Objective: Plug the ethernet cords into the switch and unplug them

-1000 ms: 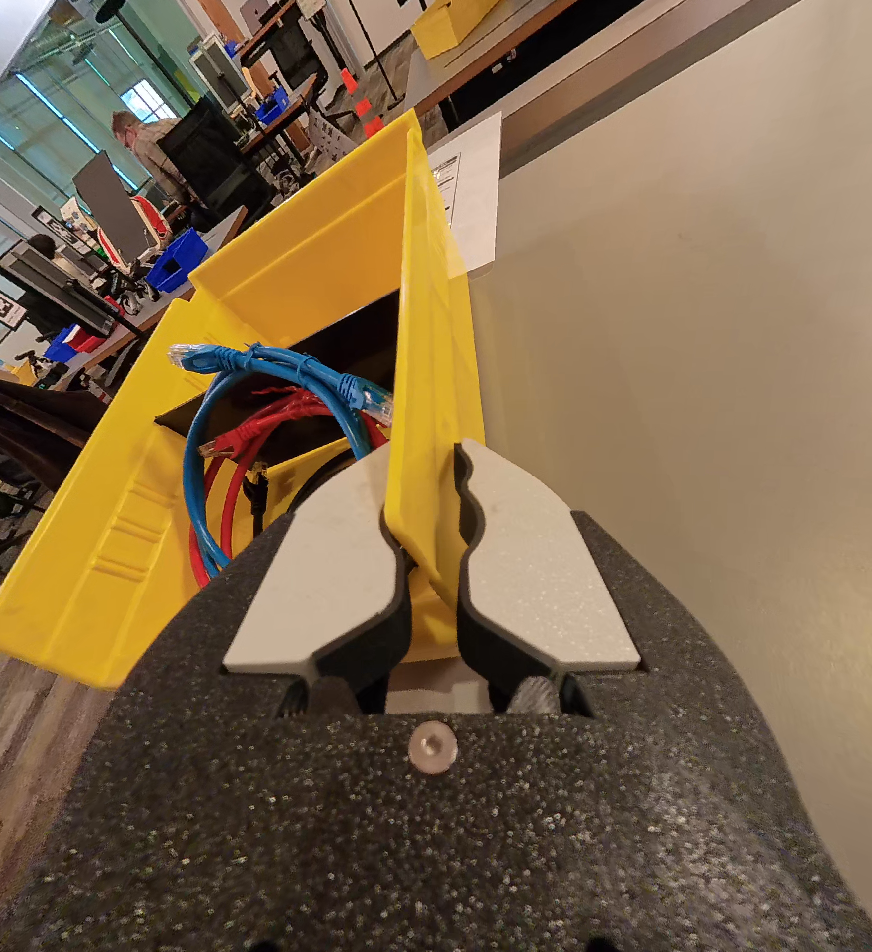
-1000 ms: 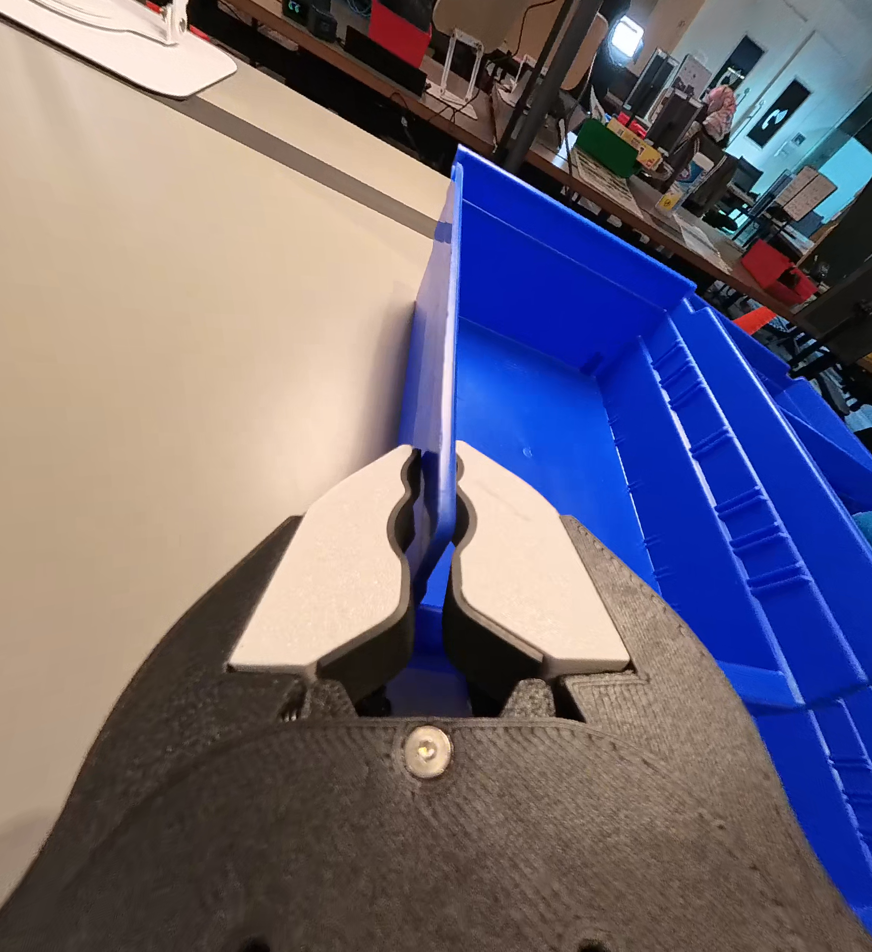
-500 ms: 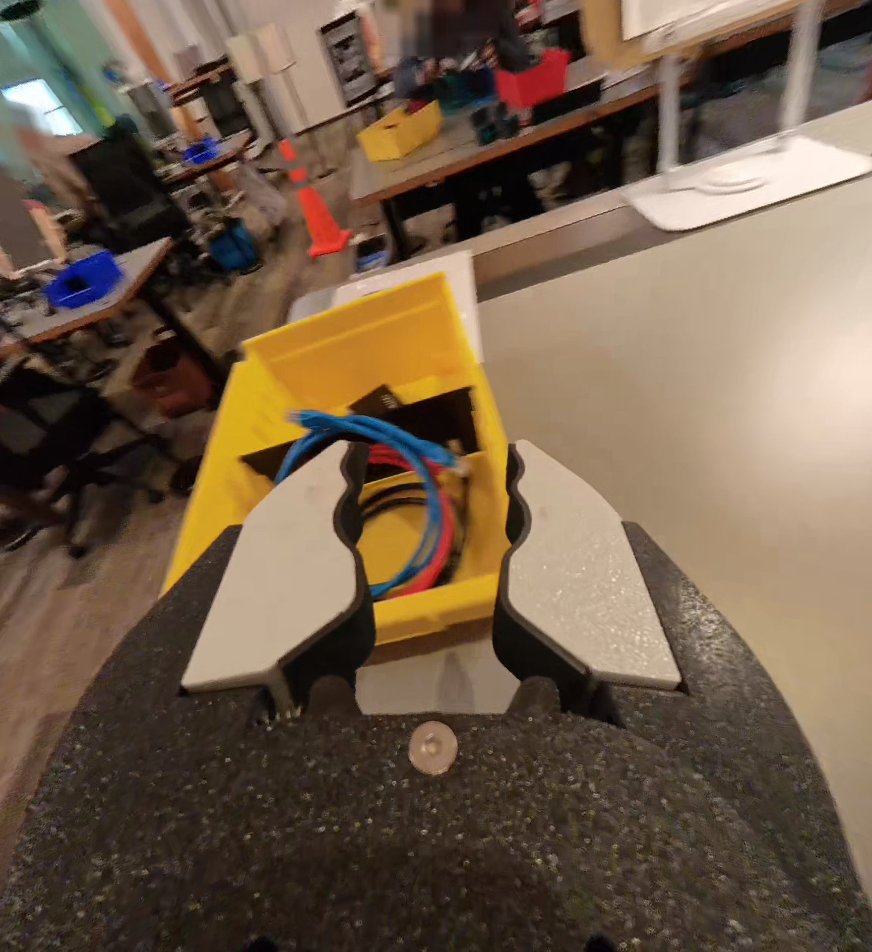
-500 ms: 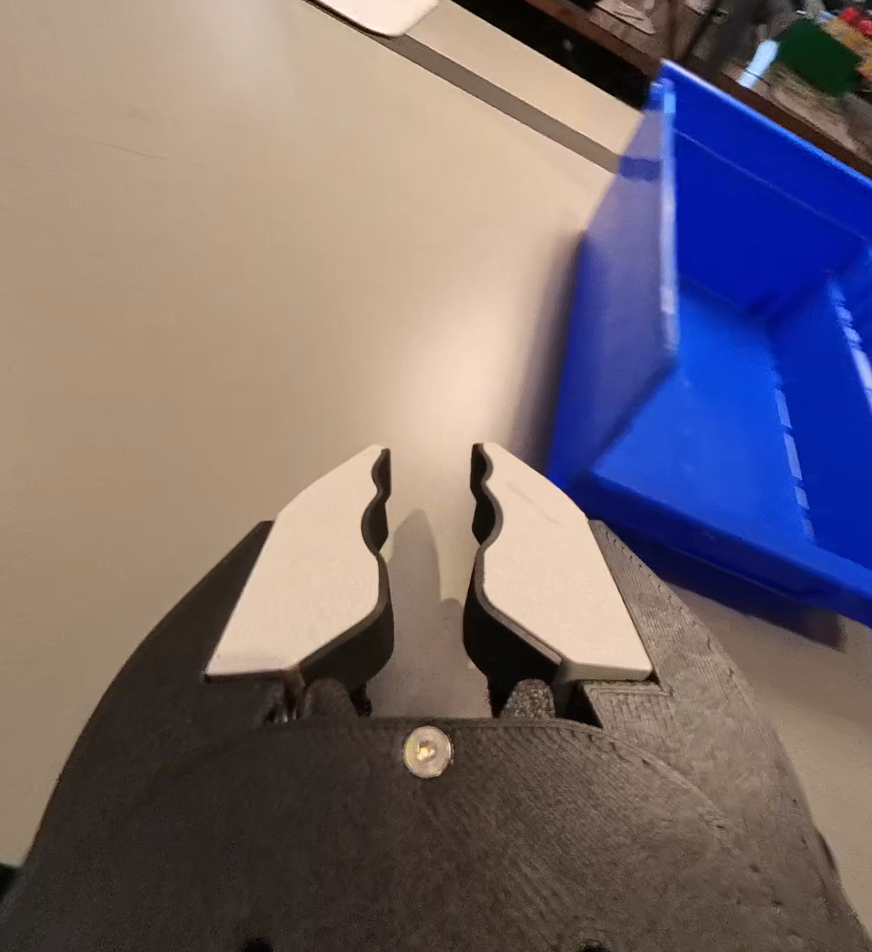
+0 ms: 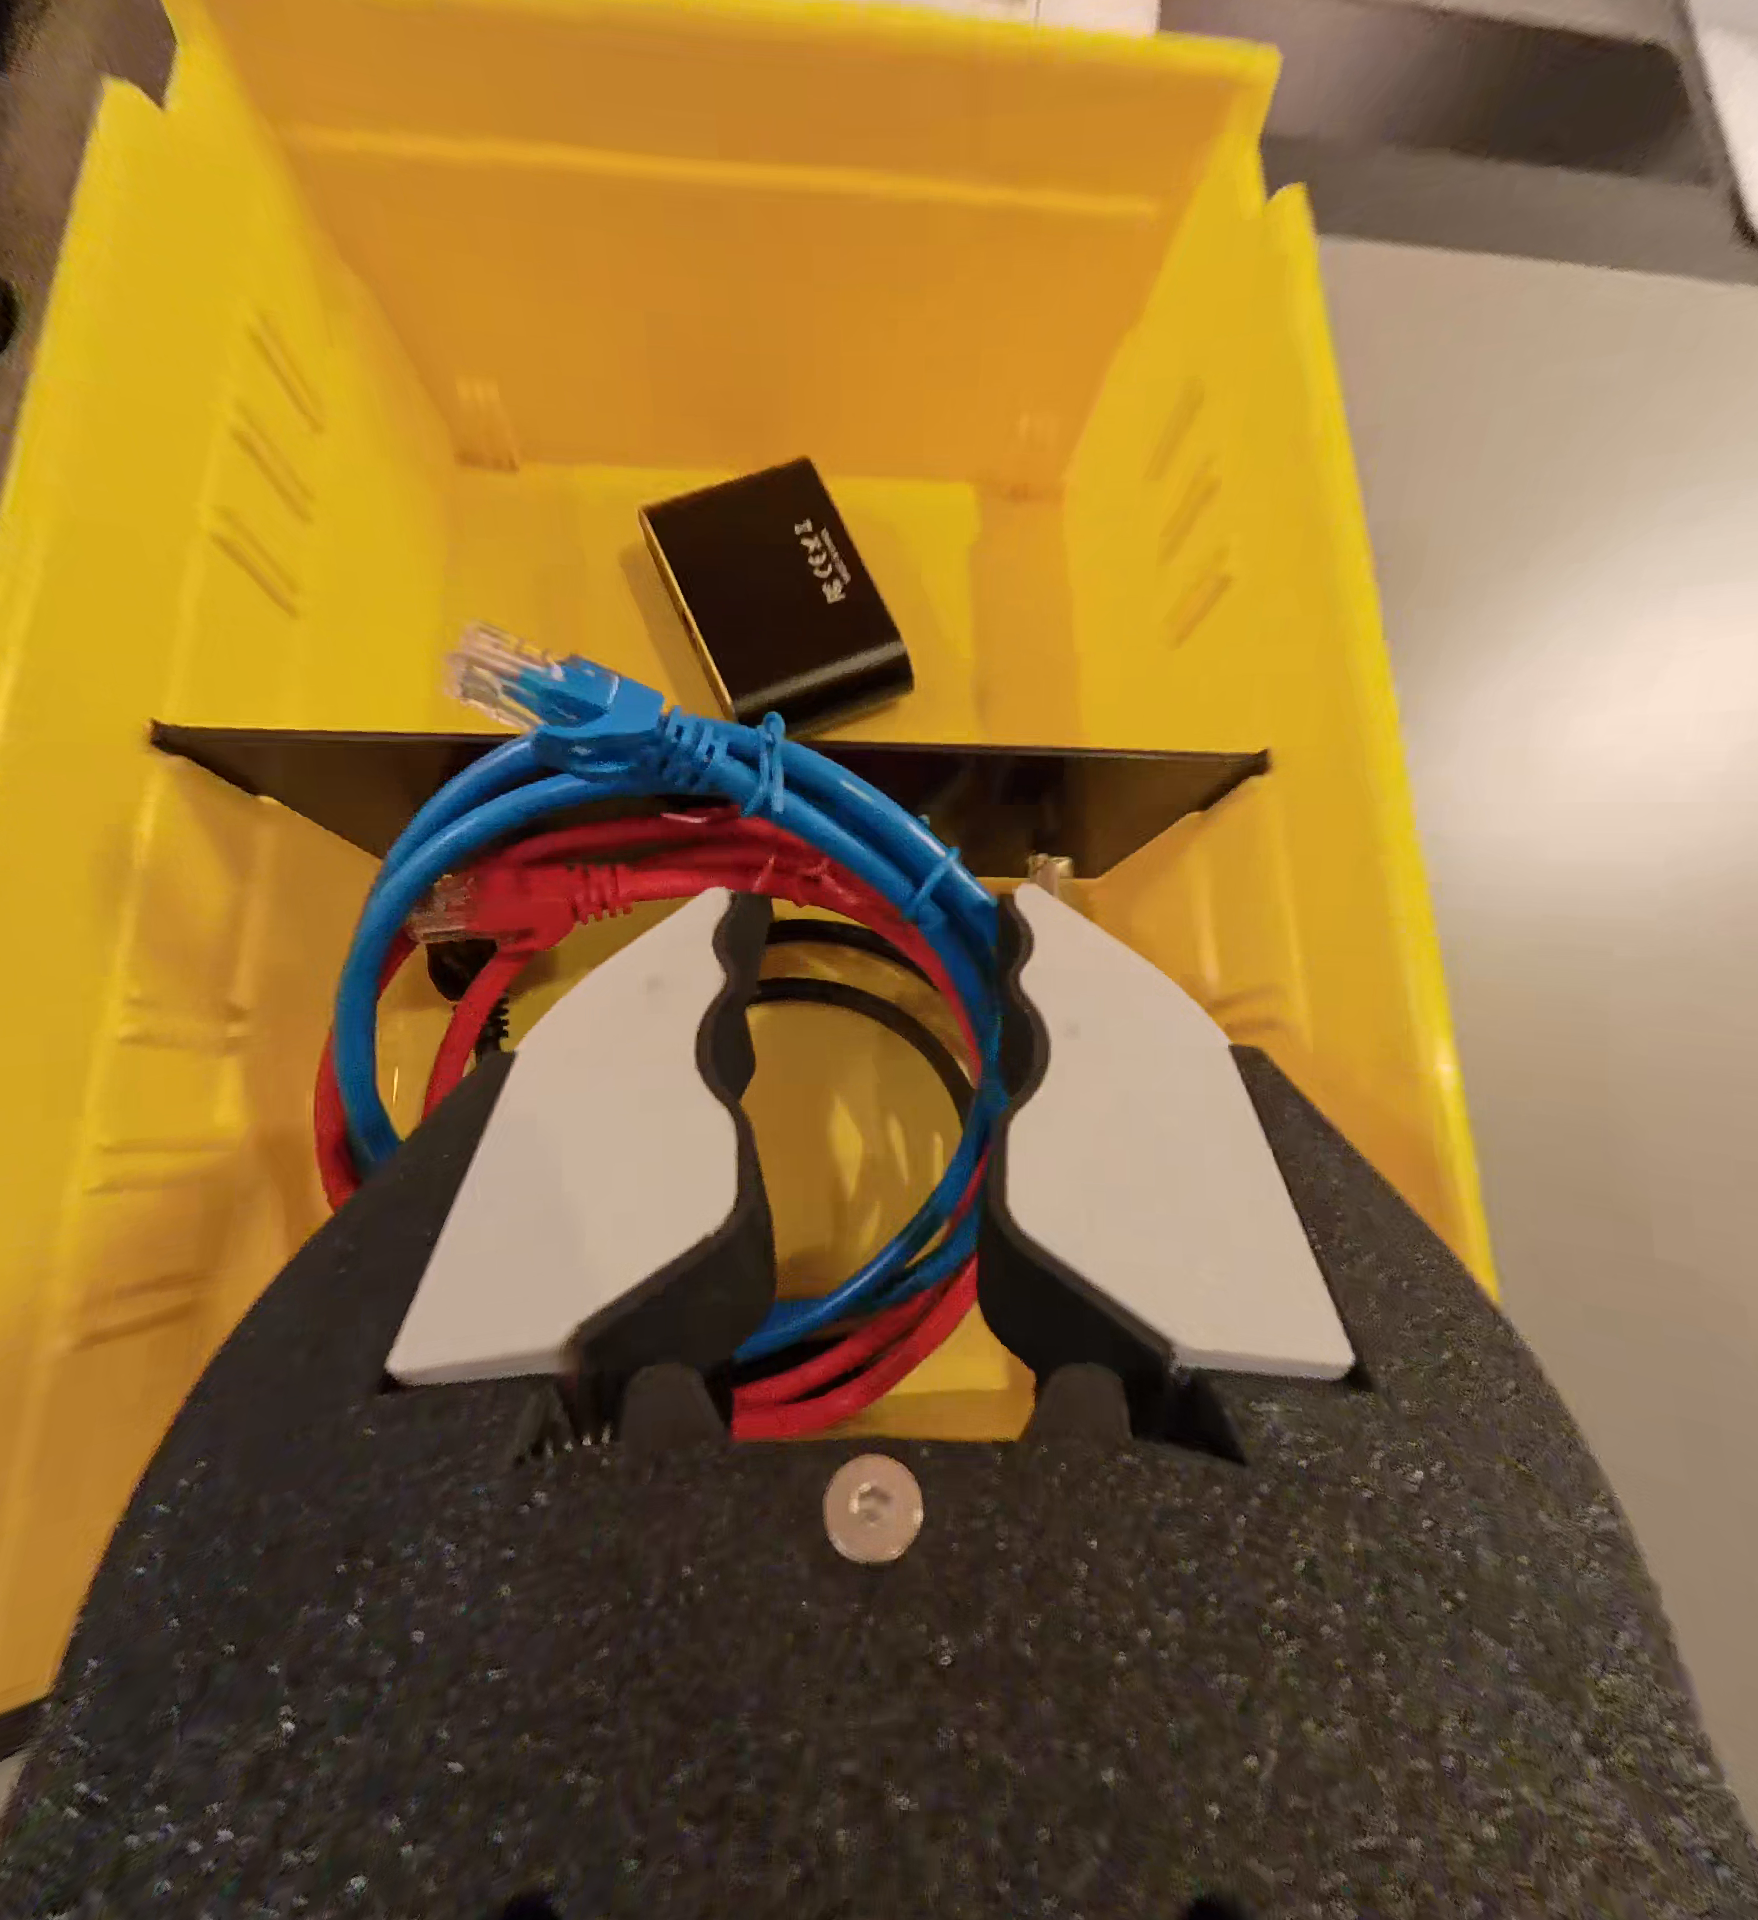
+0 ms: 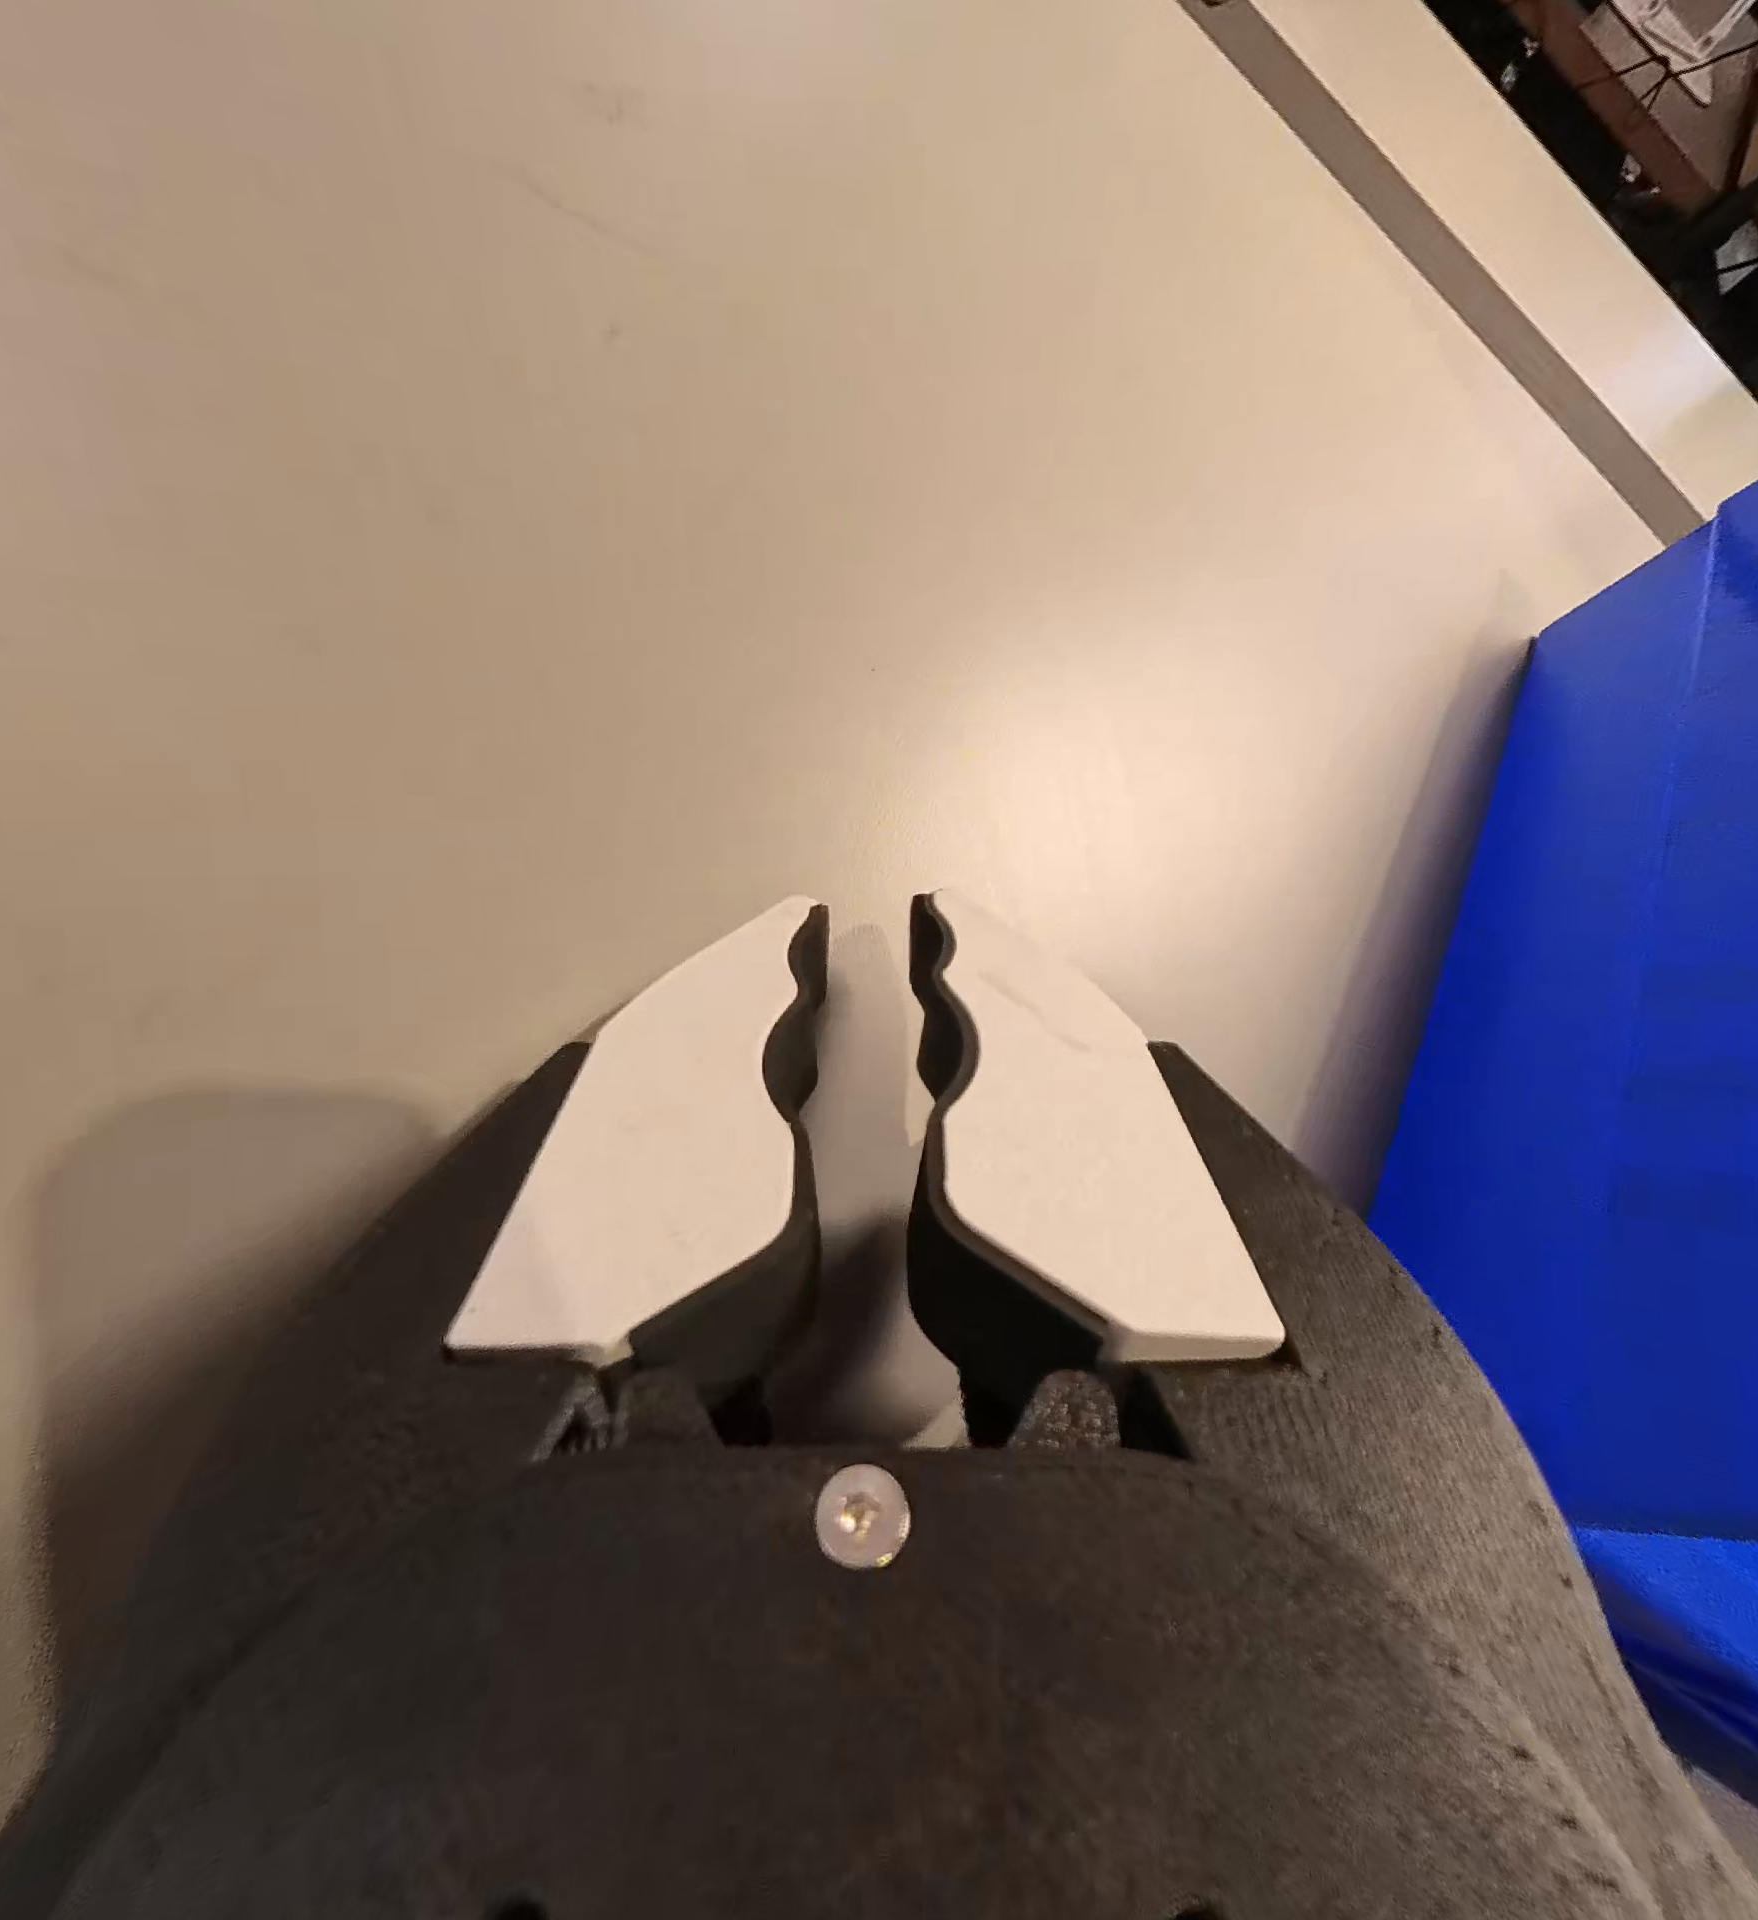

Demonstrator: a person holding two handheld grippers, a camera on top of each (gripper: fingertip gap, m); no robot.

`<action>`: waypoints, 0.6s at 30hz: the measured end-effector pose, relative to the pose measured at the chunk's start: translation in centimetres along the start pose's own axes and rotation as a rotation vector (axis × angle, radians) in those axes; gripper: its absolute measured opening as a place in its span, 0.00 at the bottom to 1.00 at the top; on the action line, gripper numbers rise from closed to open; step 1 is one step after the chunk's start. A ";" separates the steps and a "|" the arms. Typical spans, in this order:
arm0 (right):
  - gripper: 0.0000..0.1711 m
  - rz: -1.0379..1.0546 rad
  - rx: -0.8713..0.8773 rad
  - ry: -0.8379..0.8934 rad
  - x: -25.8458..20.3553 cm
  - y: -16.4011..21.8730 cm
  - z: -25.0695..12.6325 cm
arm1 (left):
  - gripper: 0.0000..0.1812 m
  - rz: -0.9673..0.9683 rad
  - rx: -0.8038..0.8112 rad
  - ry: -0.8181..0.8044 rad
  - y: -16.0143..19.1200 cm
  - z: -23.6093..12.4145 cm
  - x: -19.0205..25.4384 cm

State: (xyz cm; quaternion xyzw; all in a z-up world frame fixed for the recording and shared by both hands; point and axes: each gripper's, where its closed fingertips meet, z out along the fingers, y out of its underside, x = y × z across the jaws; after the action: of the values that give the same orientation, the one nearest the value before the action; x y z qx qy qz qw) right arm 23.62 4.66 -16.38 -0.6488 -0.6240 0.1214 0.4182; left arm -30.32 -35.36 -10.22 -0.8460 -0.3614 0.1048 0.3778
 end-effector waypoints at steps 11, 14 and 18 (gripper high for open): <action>0.10 0.060 0.033 -0.044 0.2 -0.2 -0.3 | 0.09 0.098 0.052 -0.070 -1.0 -1.0 0.9; 0.10 0.092 0.045 -0.066 0.4 -0.3 -0.4 | 0.08 0.150 0.144 -0.165 -3.0 -4.1 0.6; 0.10 0.126 0.028 -0.123 0.4 0.0 -0.2 | 0.07 0.253 0.322 -0.167 -7.4 -9.1 3.9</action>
State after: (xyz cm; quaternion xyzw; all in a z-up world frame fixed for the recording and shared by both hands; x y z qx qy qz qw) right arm 23.84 4.99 -16.12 -0.6723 -0.6047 0.1960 0.3794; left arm -27.37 -34.39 1.74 -0.8017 -0.2612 0.2775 0.4605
